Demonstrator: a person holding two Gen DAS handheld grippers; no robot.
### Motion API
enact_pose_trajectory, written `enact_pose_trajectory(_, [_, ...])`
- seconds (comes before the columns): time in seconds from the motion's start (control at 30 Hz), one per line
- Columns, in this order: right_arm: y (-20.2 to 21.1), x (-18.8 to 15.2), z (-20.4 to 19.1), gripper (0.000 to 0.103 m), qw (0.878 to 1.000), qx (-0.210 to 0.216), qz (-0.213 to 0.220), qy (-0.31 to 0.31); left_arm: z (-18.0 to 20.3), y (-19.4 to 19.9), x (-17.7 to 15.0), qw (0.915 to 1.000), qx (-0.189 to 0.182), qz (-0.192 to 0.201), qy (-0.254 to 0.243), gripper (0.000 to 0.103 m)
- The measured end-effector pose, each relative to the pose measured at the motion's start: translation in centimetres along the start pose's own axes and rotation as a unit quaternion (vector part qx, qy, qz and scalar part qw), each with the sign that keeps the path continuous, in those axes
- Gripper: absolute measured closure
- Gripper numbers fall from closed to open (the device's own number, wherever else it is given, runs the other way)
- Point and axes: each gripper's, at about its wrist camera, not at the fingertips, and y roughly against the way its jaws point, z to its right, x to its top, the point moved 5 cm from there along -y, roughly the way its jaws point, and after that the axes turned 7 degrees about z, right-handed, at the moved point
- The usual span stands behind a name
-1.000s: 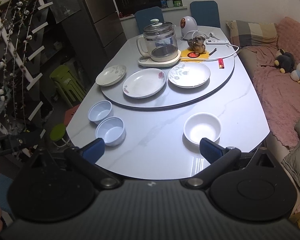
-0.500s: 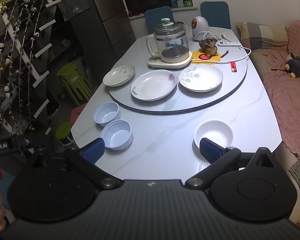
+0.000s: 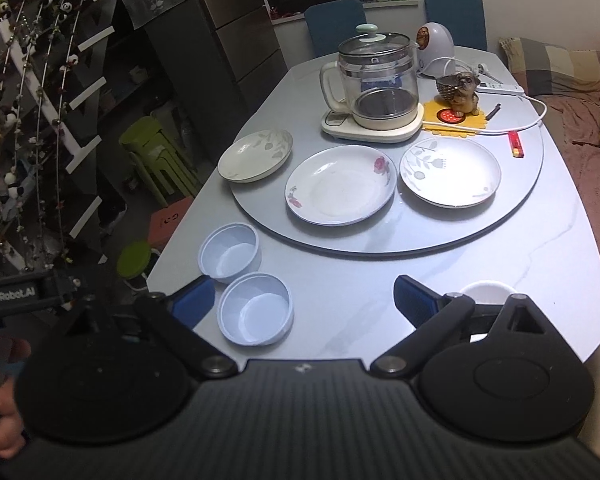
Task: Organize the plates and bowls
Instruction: 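Move both grippers toward the rim of the small leaf-pattern plate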
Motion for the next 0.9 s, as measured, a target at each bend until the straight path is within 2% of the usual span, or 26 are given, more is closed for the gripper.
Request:
enact_pose_trajectory(0.17, [-3.3,1.8,-1.1,0.006,1.000,0.002,-0.007,-0.001,-1.9,-3.4,2.6,1.0000,0.006,-0.007,0.001,0.002])
enact_pose_trajectory(0.3, [-5.8,3.2,-1.9,0.011,1.000,0.008,-0.015,-0.009,-3.3,-5.9,4.7,0.9999,0.005,-0.009,-0.002,0.002])
enact_pose_trajectory(0.4, [-7.6,4.1,-2.7,0.014,1.000,0.013,-0.019,-0.004,-4.4,-7.8,5.9,1.0000,-0.002,-0.008,0.002,0.002])
enact_pose_trajectory(0.6, [-10.7,5.8,-3.9,0.015,0.999,0.003,-0.032,-0.001,-6.0,-11.2,8.1,0.9997,-0.016,-0.011,0.014,0.002])
enact_pose_trajectory(0.7, [-12.1,6.5,-4.3,0.015,0.999,0.000,-0.038,0.000,-6.6,-13.1,9.0,0.9995,-0.014,-0.019,0.019,0.002])
enact_pose_trajectory(0.8, [-13.4,6.9,-4.6,0.015,0.999,-0.006,-0.042,-0.001,-6.9,-14.4,9.3,0.9993,-0.027,-0.004,0.025,0.002])
enact_pose_trajectory(0.9, [-15.0,7.5,-4.9,0.015,0.999,-0.009,-0.044,-0.006,-7.5,-16.4,9.3,0.9989,-0.030,-0.019,0.031,0.003])
